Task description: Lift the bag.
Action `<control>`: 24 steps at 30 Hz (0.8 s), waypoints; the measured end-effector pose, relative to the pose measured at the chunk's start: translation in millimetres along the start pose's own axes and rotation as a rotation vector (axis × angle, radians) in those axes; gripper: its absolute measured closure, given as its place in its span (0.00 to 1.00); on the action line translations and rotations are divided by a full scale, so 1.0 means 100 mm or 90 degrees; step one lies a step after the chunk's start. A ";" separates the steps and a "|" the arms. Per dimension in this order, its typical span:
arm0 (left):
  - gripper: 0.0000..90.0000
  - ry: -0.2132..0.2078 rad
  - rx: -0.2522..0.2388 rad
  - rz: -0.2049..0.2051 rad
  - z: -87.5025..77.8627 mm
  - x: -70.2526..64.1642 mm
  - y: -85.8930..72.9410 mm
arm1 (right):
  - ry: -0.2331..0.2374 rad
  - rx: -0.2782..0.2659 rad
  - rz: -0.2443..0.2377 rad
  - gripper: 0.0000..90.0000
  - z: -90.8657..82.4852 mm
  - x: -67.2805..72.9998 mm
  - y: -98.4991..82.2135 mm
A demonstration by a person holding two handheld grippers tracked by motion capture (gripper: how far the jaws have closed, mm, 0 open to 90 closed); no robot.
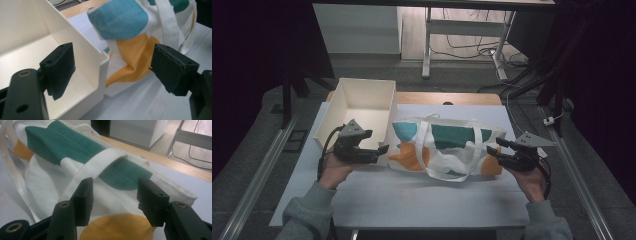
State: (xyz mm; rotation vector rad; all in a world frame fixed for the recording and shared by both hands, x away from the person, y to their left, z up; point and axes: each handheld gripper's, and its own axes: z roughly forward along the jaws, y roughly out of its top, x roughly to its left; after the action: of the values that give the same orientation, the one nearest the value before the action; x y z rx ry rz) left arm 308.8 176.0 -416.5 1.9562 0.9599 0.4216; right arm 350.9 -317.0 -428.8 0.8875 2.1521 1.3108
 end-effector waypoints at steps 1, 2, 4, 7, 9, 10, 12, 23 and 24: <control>0.22 0.001 0.000 -0.002 -0.01 0.00 -0.02 | -0.001 0.000 -0.001 0.52 0.00 0.01 -0.01; 0.22 0.004 0.000 -0.003 -0.02 0.00 -0.05 | 0.001 -0.001 -0.004 0.52 -0.01 0.02 -0.02; 0.22 0.006 -0.003 -0.008 -0.05 -0.01 -0.10 | 0.002 -0.002 -0.006 0.52 -0.03 0.05 -0.04; 0.22 0.006 0.002 -0.012 -0.09 -0.02 -0.19 | 0.003 -0.002 -0.009 0.52 -0.05 0.09 -0.08; 0.22 0.004 0.006 -0.014 -0.09 -0.04 -0.25 | 0.003 0.000 -0.015 0.52 -0.07 0.13 -0.11; 0.22 0.003 0.009 -0.014 -0.10 -0.05 -0.28 | 0.005 0.000 -0.016 0.52 -0.07 0.15 -0.13; 0.22 0.000 0.013 -0.016 -0.10 -0.06 -0.33 | 0.005 0.004 -0.020 0.52 -0.09 0.18 -0.15; 0.21 -0.004 0.021 -0.019 -0.11 -0.07 -0.55 | -0.005 0.020 -0.040 0.48 -0.12 0.25 -0.38; 0.21 -0.005 0.020 -0.021 -0.11 -0.07 -0.57 | -0.008 0.021 -0.042 0.47 -0.11 0.25 -0.40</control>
State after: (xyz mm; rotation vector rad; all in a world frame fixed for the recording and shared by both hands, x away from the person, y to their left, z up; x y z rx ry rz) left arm 271.2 194.7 -457.8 1.9661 0.9985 0.3823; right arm 314.4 -318.7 -461.4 0.8273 2.1803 1.2379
